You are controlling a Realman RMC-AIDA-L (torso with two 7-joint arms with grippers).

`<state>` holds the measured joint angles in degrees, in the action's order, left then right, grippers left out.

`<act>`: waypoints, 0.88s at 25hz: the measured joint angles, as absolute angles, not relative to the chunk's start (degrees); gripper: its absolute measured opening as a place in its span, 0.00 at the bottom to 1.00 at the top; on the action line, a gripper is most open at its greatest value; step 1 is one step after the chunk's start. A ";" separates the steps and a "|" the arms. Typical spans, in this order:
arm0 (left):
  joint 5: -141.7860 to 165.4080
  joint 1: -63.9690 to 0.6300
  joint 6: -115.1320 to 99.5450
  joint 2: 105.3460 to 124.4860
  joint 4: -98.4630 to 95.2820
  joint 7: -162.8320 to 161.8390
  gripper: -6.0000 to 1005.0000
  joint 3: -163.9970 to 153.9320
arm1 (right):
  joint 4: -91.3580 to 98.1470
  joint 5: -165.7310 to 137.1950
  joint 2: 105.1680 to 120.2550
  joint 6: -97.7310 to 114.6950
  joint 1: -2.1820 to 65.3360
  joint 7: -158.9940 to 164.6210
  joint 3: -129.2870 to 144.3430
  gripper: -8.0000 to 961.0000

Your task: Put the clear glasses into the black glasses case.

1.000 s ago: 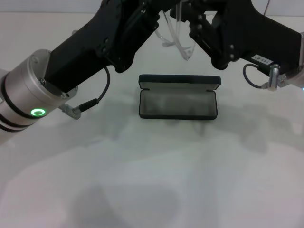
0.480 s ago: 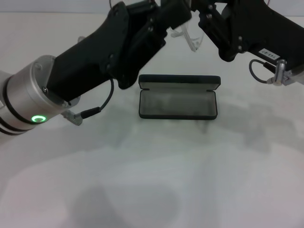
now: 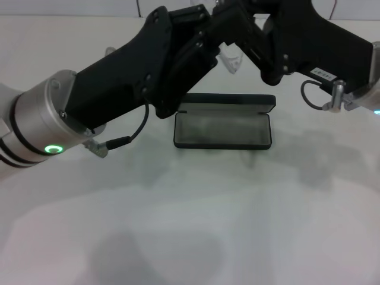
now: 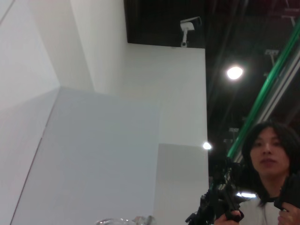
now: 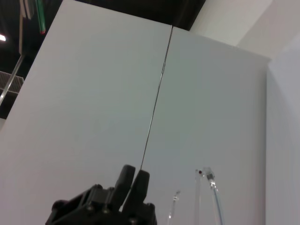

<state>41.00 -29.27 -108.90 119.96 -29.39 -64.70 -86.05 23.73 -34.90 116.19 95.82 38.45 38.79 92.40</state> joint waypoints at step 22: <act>39.55 -29.56 -107.26 120.06 -27.20 -64.60 0.06 -85.45 | 25.47 -34.79 116.19 91.22 39.48 38.23 96.70 0.08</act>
